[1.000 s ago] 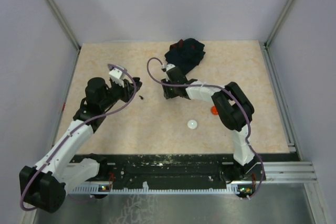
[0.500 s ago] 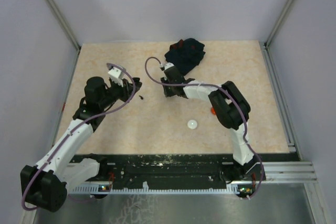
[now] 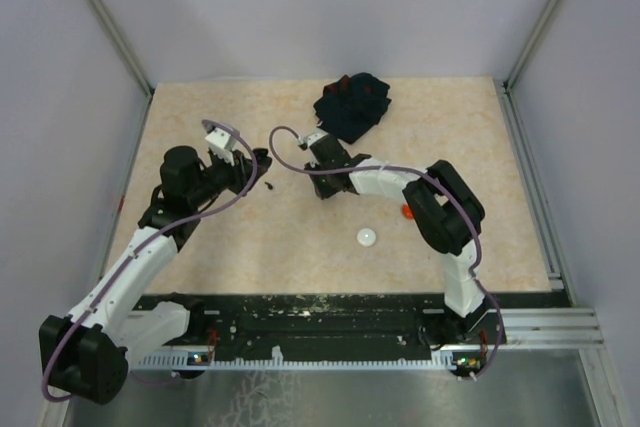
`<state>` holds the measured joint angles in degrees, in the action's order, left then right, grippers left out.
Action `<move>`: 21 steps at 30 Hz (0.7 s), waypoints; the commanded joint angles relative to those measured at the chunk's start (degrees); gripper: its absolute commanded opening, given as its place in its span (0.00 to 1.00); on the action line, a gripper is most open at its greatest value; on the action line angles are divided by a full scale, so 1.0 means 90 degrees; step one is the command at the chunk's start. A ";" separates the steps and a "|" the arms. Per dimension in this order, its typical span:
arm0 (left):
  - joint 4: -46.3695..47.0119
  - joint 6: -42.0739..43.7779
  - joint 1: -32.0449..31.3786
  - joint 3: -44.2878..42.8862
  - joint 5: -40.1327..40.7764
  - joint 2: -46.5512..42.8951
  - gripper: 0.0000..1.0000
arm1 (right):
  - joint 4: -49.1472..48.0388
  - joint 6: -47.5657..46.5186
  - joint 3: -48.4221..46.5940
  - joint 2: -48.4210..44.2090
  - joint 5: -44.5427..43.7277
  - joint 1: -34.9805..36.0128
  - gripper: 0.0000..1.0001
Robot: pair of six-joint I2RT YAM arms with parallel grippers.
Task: Insert the wireless bluetooth earbuds into the charging case
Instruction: Adjust the earbud at the center of the board.
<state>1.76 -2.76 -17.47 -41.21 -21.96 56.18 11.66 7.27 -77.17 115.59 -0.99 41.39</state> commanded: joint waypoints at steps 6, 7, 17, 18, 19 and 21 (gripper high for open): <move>0.0292 -0.0045 0.0059 -0.0017 -0.0318 -0.0062 0.00 | 0.1183 -0.0666 0.0727 -0.1180 0.0407 0.0249 0.19; 0.0288 -0.0044 0.0057 -0.0025 -0.0332 -0.0060 0.00 | 0.1200 -0.0685 0.0813 -0.1263 0.0395 0.0263 0.21; 0.0276 -0.0035 0.0057 0.0001 -0.0382 -0.0115 0.00 | 0.1242 -0.0700 0.1059 -0.1528 0.0016 0.0333 0.37; 0.0274 -0.0035 0.0057 0.0004 -0.0381 -0.0115 0.00 | 0.1253 -0.0711 0.1064 -0.1567 -0.0050 0.0341 0.38; 0.0282 -0.0035 0.0057 -0.0006 -0.0383 -0.0119 0.00 | 0.1295 -0.0731 0.1052 -0.1589 -0.0118 0.0348 0.39; 0.0280 -0.0025 0.0057 -0.0006 -0.0390 -0.0114 0.00 | 0.1416 -0.0797 0.1022 -0.1629 -0.0236 0.0383 0.40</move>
<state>2.57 -2.81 -17.47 -41.21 -24.53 56.14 23.70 1.41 -67.48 105.10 -0.10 43.88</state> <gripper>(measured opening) 0.304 0.390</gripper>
